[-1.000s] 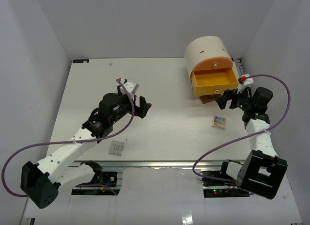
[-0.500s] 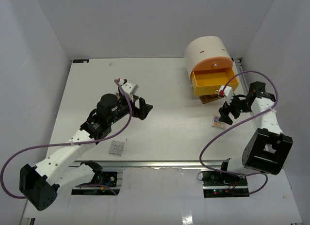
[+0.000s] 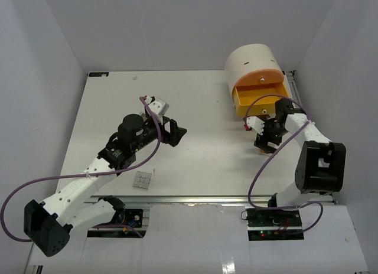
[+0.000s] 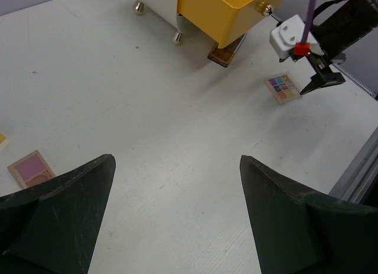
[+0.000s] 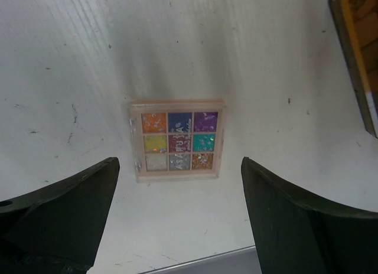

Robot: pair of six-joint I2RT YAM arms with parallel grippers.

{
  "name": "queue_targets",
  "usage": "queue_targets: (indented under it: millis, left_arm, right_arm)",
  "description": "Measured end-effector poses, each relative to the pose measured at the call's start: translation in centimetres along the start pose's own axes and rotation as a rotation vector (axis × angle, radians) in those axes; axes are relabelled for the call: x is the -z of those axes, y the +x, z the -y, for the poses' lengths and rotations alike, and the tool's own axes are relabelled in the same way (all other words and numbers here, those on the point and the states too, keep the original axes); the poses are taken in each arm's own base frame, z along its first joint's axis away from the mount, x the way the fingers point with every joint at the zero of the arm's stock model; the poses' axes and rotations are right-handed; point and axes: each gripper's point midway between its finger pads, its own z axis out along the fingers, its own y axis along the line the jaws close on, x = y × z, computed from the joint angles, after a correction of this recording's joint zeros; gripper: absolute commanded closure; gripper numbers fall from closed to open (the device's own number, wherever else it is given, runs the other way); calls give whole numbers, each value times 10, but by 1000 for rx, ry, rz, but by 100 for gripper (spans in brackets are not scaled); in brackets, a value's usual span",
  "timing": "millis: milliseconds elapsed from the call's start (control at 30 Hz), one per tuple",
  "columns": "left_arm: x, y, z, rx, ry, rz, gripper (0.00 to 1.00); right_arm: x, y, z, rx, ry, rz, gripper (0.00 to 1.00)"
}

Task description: Organize the makeup

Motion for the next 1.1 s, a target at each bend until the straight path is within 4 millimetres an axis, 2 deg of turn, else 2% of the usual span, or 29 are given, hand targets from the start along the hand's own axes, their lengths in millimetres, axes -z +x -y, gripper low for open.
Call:
queue_targets:
  millis: [100,367,767,1100]
  left_arm:
    - [0,0,0,0,0,0,2]
    - [0,0,0,0,0,-1,2]
    - [-2,3,-1,0,-3,-10,2]
    - [-2,3,-1,-3,-2,-10,2]
  right_arm:
    - [-10,6,1,-11,-13,-43,10]
    - [-20,16,5,-41,-12,-97,10]
    - [-25,13,2,-22,-70,-132,10]
    - [-33,10,-13,-43,-147,-106,10]
